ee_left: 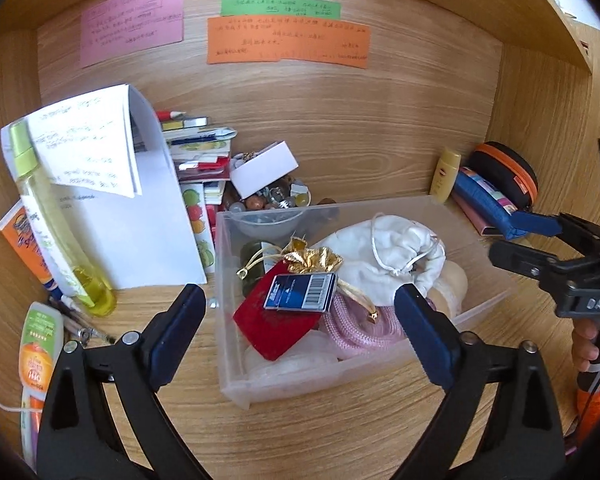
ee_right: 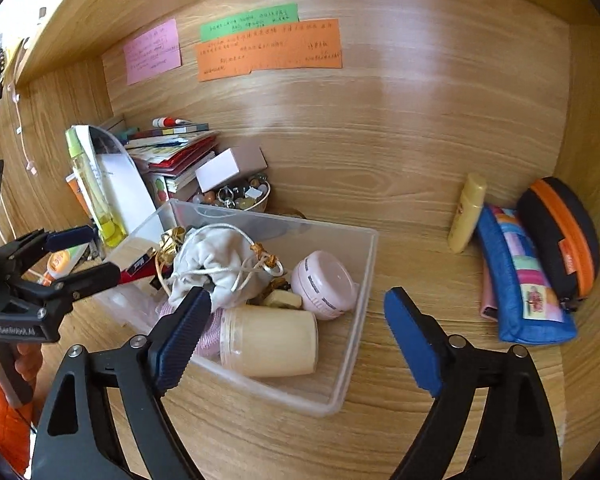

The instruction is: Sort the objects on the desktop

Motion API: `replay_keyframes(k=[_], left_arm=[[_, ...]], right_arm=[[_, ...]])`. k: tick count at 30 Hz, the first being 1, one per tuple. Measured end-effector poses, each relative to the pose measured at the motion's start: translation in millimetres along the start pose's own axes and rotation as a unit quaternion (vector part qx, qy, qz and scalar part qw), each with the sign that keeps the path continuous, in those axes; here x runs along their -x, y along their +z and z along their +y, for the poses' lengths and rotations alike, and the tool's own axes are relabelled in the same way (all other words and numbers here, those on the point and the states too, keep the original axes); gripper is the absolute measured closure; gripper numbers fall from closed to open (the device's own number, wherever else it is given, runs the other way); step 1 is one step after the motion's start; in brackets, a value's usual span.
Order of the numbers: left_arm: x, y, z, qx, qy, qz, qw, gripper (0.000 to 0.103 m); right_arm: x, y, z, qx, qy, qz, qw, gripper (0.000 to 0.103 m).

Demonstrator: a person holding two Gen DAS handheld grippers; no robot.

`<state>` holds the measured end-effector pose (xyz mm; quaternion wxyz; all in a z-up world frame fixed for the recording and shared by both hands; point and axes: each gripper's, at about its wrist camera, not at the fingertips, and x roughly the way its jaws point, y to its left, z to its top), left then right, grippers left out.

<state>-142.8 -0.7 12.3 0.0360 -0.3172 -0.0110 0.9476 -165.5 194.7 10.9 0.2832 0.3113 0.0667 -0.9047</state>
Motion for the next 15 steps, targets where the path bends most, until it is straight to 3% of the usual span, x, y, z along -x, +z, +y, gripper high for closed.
replay_keyframes(k=[15], left_arm=[[21, -15, -10, 0.026, 0.053, 0.001, 0.9983, 0.006]], right_arm=[[36, -23, -4, 0.002, -0.009, -0.019, 1.0, 0.013]])
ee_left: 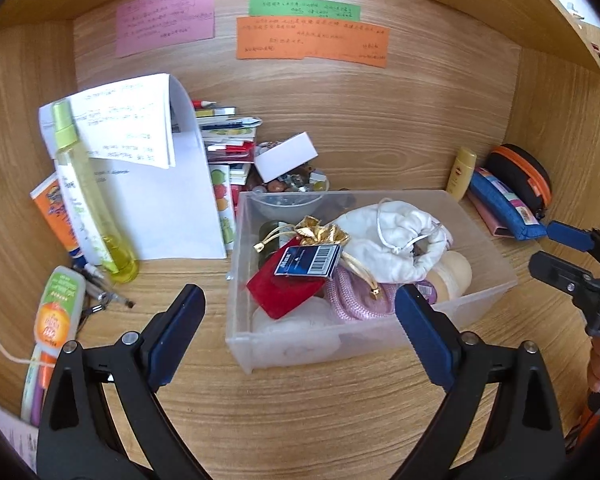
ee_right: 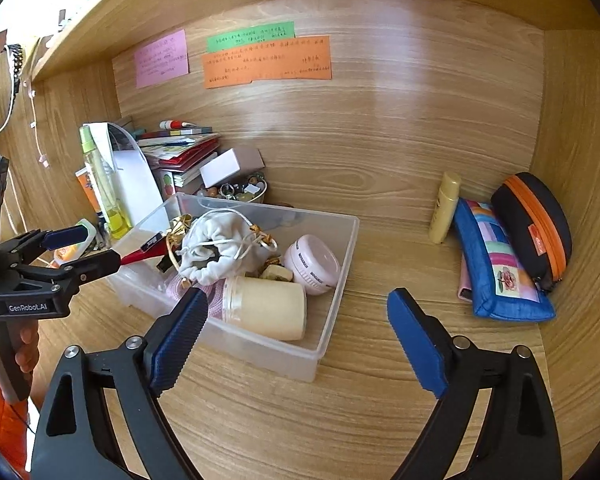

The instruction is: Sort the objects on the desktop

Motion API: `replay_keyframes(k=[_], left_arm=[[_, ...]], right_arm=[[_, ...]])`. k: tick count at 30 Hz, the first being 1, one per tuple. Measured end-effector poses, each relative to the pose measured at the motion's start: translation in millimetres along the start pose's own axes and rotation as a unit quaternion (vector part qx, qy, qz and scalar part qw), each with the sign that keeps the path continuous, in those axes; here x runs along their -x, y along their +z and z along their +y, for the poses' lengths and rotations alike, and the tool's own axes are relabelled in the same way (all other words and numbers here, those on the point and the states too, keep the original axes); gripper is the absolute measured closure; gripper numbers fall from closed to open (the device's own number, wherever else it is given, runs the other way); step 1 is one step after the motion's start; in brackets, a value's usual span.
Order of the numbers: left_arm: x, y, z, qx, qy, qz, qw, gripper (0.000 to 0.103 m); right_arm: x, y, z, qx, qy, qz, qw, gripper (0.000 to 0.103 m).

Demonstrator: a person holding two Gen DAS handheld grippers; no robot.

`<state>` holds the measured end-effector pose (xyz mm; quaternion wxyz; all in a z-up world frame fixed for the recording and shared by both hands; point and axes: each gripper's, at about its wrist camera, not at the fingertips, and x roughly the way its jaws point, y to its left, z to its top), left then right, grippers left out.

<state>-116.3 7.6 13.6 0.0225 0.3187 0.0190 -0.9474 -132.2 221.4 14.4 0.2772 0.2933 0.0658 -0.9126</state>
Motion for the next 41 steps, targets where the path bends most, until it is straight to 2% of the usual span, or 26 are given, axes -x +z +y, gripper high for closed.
replay_keyframes(k=[7, 16, 24, 30, 41], left_arm=[[8, -8, -8, -0.005, 0.013, -0.005, 0.9999, 0.006], [14, -12, -14, -0.007, 0.005, -0.01, 0.9999, 0.006], [18, -11, -13, 0.003, -0.014, -0.015, 0.9998, 0.006], [15, -9, -9, 0.013, -0.035, 0.003, 0.9993, 0.006], [16, -11, -8, 0.01, -0.018, -0.01, 0.9997, 0.006]], right_arm=[[10, -8, 2, 0.0, 0.009, -0.006, 1.0, 0.012], [17, -13, 2, -0.004, 0.012, -0.006, 1.0, 0.01], [19, -15, 0, -0.006, 0.011, -0.006, 1.0, 0.009], [16, -14, -1, -0.012, 0.017, -0.002, 1.0, 0.008], [13, -12, 2, -0.011, 0.017, 0.001, 1.0, 0.008]])
